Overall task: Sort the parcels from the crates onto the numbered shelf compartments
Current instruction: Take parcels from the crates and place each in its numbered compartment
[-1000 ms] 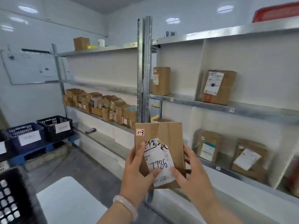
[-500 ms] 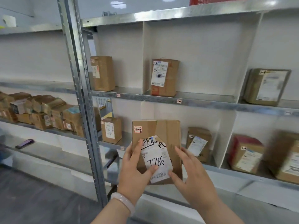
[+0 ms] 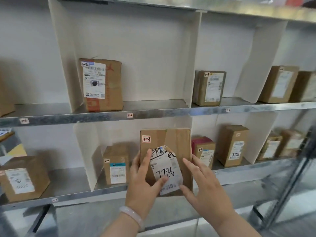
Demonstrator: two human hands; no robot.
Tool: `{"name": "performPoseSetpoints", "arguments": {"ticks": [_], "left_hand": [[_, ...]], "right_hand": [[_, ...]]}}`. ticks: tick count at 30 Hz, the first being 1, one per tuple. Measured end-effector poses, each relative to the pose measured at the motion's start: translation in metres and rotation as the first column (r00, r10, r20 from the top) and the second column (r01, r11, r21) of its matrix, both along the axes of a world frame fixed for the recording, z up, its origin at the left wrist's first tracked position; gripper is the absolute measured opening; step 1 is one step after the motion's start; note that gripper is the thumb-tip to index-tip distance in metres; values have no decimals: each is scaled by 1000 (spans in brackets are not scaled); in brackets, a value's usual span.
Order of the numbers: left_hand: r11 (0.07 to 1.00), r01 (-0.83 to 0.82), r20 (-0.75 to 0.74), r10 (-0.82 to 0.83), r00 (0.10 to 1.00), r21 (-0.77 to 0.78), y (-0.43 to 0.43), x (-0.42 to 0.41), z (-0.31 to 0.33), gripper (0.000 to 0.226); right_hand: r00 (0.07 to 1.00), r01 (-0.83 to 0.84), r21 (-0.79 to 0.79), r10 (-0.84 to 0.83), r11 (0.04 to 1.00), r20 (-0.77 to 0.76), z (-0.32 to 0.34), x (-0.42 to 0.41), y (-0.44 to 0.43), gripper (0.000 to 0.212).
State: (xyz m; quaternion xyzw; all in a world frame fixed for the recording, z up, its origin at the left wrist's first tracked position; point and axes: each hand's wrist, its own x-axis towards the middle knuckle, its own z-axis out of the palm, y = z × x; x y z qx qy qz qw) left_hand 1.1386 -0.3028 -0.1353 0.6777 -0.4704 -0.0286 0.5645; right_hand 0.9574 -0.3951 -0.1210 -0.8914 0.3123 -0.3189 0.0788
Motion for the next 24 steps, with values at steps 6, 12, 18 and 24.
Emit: {"name": "performPoseSetpoints", "arguments": {"ticks": [6, 12, 18, 24], "left_hand": [[993, 119, 31, -119, 992, -17, -59, -21, 5, 96], [978, 202, 65, -198, 978, -53, -113, -60, 18, 93], [975, 169, 130, -151, 980, -144, -180, -111, 29, 100], [968, 133, 180, -95, 979, -211, -251, -166, 61, 99]], "right_hand": [[986, 162, 4, -162, 987, 43, -1, -31, -31, 75], [972, 216, -35, -211, 976, 105, 3, -68, -77, 69], [964, 225, -73, -211, 972, 159, 18, -115, -144, 73], [964, 234, -126, -212, 964, 162, 47, -171, -216, 74]]}}
